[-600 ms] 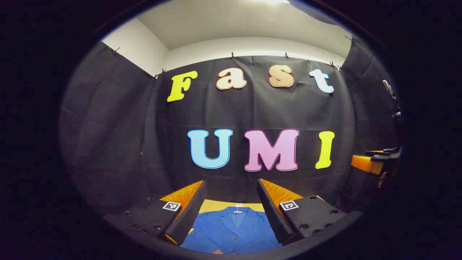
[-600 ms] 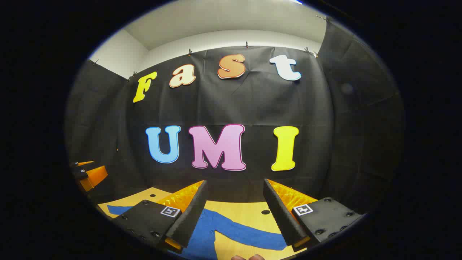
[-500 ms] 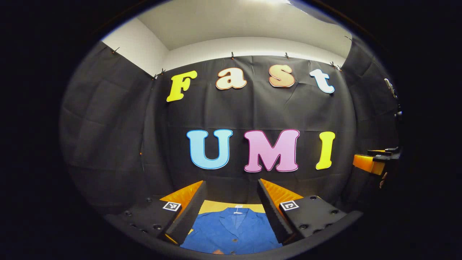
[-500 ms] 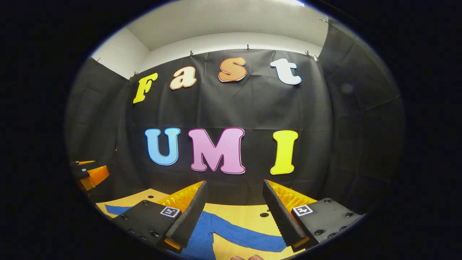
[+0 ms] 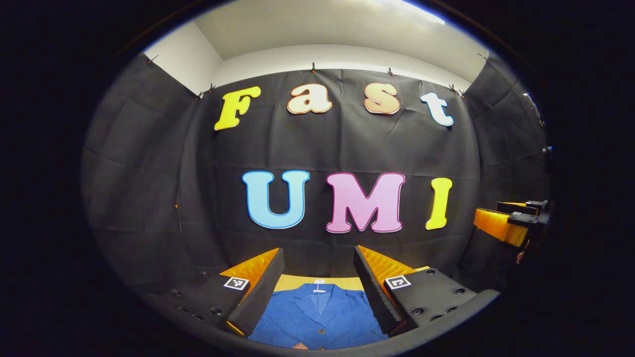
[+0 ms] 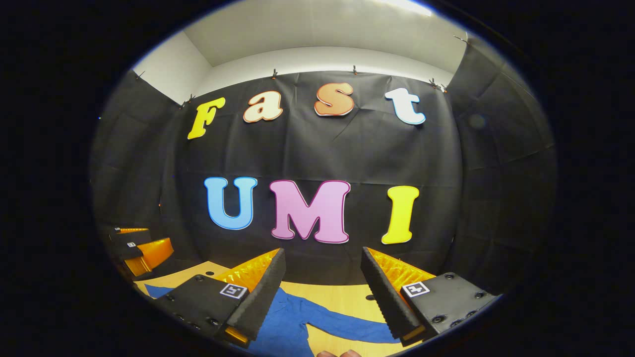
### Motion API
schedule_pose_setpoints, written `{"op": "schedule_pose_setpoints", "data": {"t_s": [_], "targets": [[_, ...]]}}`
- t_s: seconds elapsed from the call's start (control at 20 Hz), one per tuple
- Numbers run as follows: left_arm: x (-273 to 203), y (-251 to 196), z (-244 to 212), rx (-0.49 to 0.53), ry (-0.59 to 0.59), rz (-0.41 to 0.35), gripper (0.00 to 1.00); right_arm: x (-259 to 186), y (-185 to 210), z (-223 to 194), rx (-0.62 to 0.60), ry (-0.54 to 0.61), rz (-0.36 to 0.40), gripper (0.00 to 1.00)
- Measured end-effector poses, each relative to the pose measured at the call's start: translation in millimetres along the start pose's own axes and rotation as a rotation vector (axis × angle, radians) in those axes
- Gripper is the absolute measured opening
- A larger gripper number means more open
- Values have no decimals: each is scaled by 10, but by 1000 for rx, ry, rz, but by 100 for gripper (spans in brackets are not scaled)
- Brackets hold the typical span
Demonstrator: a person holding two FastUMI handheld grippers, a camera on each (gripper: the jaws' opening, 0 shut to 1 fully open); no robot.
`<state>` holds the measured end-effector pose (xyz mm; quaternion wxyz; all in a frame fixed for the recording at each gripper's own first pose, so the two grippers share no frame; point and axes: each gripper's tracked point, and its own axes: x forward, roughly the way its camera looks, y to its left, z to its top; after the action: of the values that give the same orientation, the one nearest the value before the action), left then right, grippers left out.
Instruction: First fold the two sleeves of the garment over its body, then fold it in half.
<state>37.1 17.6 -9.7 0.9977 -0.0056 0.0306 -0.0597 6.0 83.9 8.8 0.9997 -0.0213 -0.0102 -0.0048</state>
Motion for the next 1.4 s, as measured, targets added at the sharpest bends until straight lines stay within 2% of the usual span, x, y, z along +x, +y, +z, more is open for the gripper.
{"op": "schedule_pose_setpoints", "data": {"t_s": [0.25,0.65,0.95,1.0,1.4], "targets": [[-22,232,4,7,-22,0,84,3,222,39,-27,-16,8,97],[-27,482,-130,-27,-9,7,80,20,406,-77,-24,18,-2,97],[-25,540,-123,-29,-21,-7,81,0,266,-160,-15,49,-54,97],[-13,543,-115,-29,-23,-9,81,-3,202,-161,-13,51,-73,87],[-83,569,-238,-40,-9,-20,80,-155,-119,-193,-29,65,-167,87]]}}
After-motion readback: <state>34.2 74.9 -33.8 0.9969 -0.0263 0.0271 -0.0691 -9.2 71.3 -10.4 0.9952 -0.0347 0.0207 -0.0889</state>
